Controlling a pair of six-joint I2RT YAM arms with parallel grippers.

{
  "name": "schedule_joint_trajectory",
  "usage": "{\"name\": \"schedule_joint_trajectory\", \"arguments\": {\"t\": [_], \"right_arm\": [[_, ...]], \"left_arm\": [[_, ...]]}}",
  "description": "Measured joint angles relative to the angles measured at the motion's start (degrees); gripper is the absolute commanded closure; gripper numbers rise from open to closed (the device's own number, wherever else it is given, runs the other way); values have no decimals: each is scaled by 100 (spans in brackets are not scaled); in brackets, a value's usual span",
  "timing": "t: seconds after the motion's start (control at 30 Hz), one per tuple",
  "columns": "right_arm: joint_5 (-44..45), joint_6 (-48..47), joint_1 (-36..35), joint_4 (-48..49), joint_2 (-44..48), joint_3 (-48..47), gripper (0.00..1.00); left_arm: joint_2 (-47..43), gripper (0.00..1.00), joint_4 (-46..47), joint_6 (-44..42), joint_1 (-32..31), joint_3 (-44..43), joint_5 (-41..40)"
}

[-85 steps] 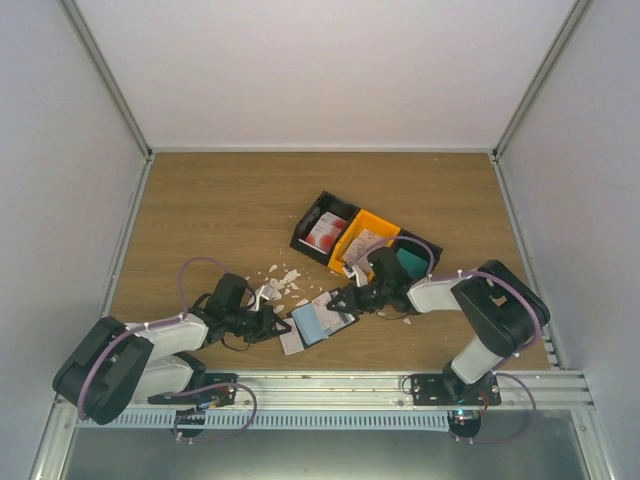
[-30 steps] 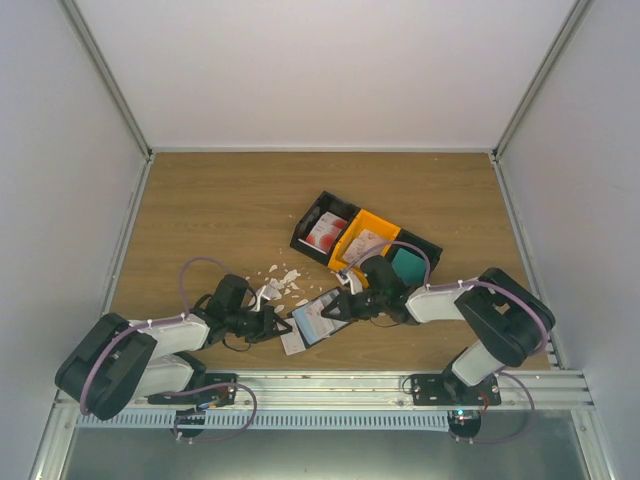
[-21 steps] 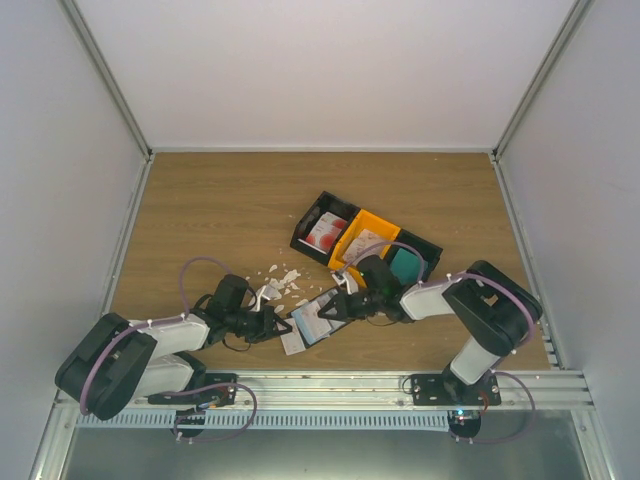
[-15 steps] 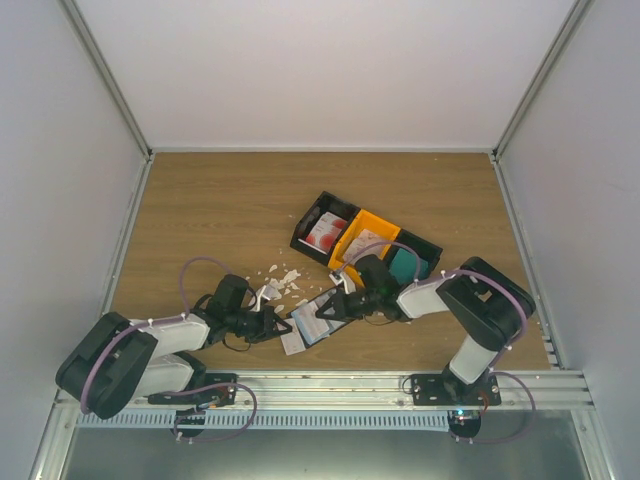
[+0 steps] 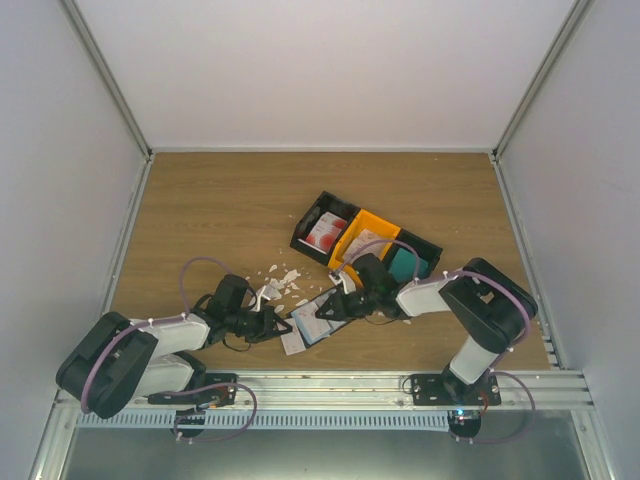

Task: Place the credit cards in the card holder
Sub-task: Insert the credit card into the card holder.

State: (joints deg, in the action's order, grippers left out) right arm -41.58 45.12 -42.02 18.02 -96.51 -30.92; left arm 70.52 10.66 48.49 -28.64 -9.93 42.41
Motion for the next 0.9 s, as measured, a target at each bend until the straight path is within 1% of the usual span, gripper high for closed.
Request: {"name": "schedule_joint_trajectory", "arguments": {"t": [0.1, 0.2, 0.33, 0.73, 0.9], "right_arm": [[90, -59, -9, -118, 98, -7, 70], [184, -101, -9, -251, 208, -9, 65], [321, -179, -13, -439, 378, -20, 64], [678, -398, -260, -925, 444, -243, 69], [929, -487, -282, -1182, 562, -308, 60]], "left_arm": [[0, 100, 0, -2, 0, 0, 2], [0, 100, 0, -2, 0, 0, 2], [0, 100, 0, -4, 0, 0, 2], [-2, 100, -11, -7, 0, -4, -2], [-166, 100, -291, -81, 0, -92, -107]]}}
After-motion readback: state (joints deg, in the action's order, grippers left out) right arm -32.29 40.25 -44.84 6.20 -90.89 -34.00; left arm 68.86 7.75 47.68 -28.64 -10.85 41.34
